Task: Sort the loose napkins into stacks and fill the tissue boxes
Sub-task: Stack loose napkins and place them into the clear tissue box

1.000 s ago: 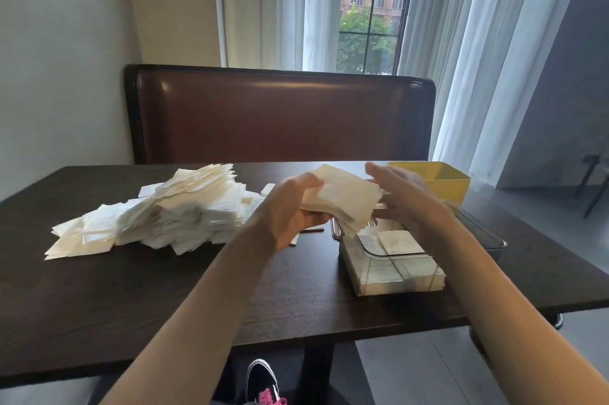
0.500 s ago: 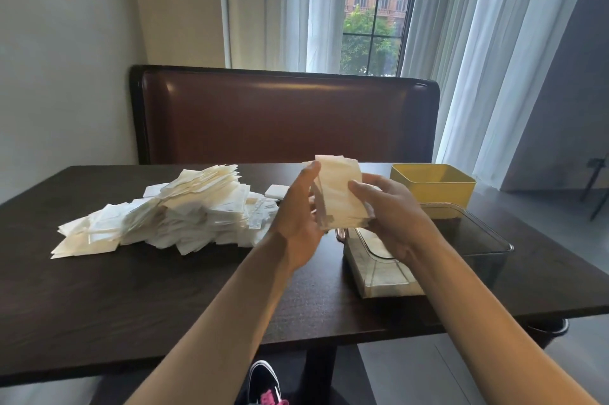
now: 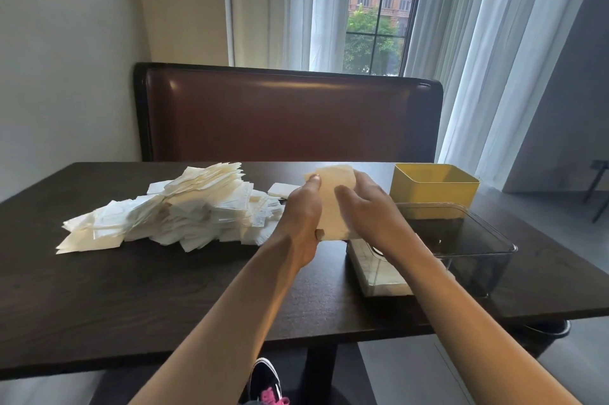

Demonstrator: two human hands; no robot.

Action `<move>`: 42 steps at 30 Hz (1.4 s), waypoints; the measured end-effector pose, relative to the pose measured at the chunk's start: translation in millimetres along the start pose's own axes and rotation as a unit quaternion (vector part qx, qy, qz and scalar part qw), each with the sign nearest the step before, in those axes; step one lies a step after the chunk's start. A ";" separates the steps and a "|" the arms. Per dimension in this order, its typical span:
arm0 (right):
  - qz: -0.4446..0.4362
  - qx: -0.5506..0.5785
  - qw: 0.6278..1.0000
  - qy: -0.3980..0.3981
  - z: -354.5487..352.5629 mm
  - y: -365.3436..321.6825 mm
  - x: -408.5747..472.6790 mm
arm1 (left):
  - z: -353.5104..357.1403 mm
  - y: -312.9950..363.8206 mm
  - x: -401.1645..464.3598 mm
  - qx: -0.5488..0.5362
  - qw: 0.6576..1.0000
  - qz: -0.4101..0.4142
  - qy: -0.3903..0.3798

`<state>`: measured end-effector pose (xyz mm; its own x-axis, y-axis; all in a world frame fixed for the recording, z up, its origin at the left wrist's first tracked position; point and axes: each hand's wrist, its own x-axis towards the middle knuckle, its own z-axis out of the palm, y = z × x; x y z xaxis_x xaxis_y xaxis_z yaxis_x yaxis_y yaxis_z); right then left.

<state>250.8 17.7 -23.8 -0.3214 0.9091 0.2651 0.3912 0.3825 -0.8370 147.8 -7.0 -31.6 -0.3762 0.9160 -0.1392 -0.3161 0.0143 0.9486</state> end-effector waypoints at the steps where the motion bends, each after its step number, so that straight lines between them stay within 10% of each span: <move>1: -0.005 -0.006 1.000 -0.003 -0.5 0.8 1.1 | -0.6 1.6 -1.0 0.010 1.000 -0.005 -0.003; 9: -0.007 -0.080 0.996 -0.045 -10.1 8.8 8.7 | -9.7 4.5 4.4 0.091 0.994 -0.015 -0.062; 23: -0.025 0.051 0.991 0.122 -25.0 11.5 7.9 | -13.5 -5.1 8.1 0.060 0.996 -0.064 -0.036; 36: -0.015 0.067 0.997 0.024 -29.2 1.3 13.4 | -21.1 -3.3 3.7 0.038 0.992 -0.070 -0.098; 42: 0.007 0.095 0.993 0.066 -24.2 3.9 7.1 | -14.4 -3.0 10.1 0.057 0.998 0.027 0.024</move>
<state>270.9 29.7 -13.6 -0.1960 0.9326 0.3032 0.2205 0.3432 -0.9130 132.4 -3.6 -40.0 -0.4331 0.8961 -0.0971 -0.1936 0.0128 0.9810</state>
